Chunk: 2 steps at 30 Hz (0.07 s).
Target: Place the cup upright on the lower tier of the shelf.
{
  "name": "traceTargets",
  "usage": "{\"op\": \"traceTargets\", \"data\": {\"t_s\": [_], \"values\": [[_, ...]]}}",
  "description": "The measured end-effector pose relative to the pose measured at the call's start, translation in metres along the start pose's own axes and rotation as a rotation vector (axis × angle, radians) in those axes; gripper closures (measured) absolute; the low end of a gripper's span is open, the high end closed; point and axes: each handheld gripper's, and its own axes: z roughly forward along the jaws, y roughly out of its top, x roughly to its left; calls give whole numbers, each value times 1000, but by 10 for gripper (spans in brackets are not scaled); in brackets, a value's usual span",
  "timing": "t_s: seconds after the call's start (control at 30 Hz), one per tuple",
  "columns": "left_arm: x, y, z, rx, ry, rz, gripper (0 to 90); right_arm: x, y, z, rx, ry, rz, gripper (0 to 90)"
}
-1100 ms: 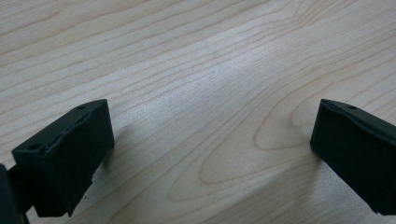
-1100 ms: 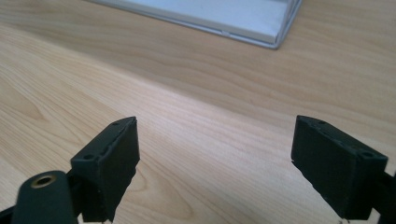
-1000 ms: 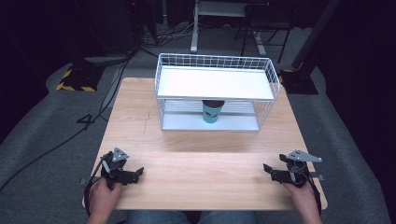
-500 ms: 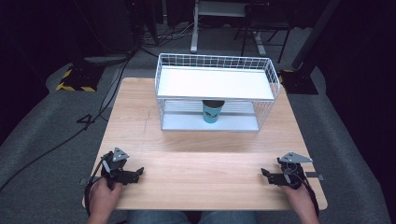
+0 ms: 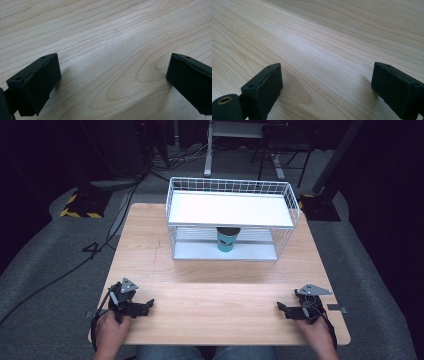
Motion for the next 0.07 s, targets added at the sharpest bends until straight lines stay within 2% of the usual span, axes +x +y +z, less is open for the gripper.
{"op": "traceTargets", "data": {"t_s": [0.07], "values": [[0,0,0,-1,1,-2,0,0,0,0,0,0,0,104]]}}
